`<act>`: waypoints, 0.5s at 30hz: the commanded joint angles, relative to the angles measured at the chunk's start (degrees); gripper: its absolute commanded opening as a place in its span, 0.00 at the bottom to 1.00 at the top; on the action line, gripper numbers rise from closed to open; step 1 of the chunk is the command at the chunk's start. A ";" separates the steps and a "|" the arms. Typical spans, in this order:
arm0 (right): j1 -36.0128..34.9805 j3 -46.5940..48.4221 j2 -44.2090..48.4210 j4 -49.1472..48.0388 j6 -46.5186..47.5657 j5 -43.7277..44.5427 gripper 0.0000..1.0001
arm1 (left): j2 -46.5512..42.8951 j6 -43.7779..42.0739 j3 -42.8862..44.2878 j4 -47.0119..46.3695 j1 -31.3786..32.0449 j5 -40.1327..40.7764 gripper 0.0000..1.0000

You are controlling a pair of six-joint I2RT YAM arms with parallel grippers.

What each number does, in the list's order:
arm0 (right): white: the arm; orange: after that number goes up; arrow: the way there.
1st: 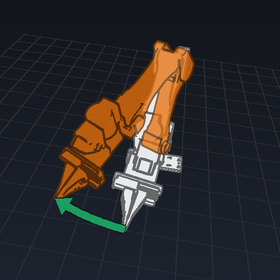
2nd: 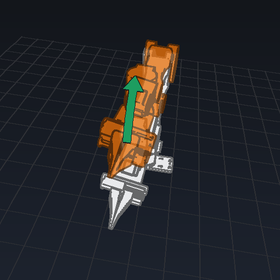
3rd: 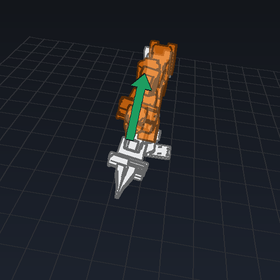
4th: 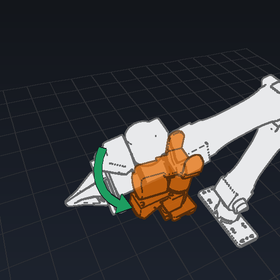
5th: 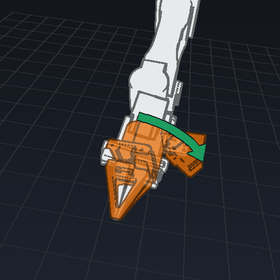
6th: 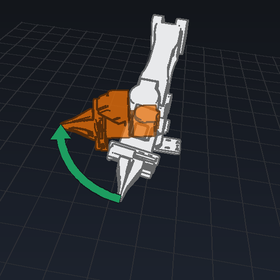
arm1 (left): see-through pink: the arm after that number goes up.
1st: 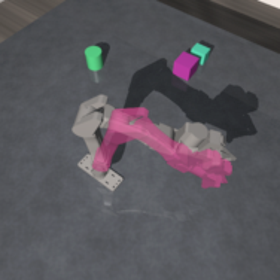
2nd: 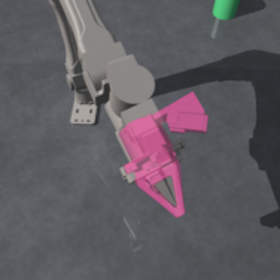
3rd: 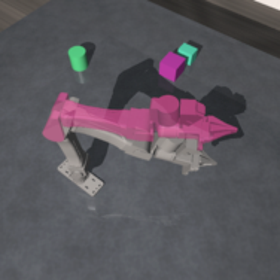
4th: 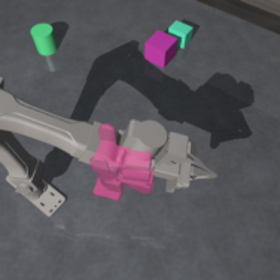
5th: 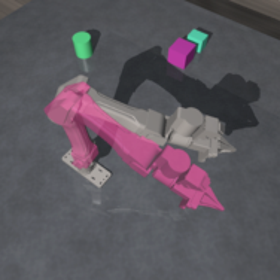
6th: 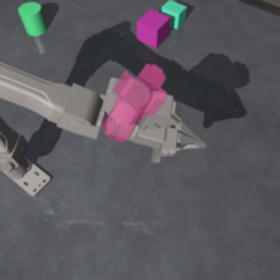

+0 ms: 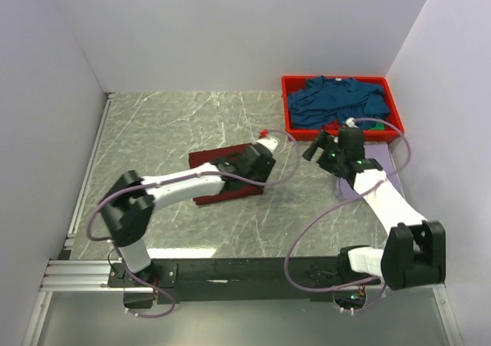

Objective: Fold and stack the t-shirts
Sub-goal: Neatly place the folded tshirt to the corner

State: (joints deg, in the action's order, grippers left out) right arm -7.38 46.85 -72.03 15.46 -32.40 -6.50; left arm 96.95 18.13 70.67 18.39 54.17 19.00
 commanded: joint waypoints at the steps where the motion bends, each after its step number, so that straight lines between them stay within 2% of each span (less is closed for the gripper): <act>1: 2.89 -1.67 4.87 3.87 1.20 2.02 1.00 | 5.51 -3.19 4.99 1.82 3.12 4.02 0.57; 8: 5.00 -4.83 10.24 6.77 2.34 3.34 1.00 | 14.67 -5.82 11.84 4.10 8.05 8.41 0.48; 15: 6.15 -7.82 12.53 6.86 2.61 2.64 1.00 | 20.56 -7.49 14.14 6.48 9.37 12.81 0.49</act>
State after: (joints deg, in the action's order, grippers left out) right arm -1.89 39.92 -60.97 22.15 -30.65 -4.29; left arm 116.40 12.58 82.32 23.29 63.40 28.14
